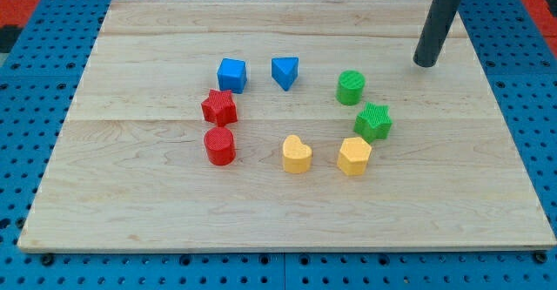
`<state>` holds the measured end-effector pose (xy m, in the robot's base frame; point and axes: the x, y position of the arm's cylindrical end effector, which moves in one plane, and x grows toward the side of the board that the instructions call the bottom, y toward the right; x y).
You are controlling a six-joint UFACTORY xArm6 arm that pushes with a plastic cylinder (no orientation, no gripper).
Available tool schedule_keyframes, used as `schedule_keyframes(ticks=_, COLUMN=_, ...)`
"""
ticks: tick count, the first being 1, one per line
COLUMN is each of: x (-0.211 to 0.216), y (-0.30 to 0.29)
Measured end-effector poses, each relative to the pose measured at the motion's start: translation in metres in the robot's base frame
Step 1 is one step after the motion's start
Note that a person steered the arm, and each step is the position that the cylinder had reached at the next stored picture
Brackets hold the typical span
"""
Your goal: Move the arm horizontal to the hexagon
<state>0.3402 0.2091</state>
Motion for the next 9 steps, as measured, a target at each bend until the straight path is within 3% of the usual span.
schedule_keyframes(ticks=3, x=0.016, y=-0.008)
schedule_keyframes(ticks=4, x=0.055, y=0.011)
schedule_keyframes(ticks=5, x=0.131, y=0.014)
schedule_keyframes(ticks=6, x=0.165, y=0.004)
schedule_keyframes(ticks=9, x=0.169, y=-0.007)
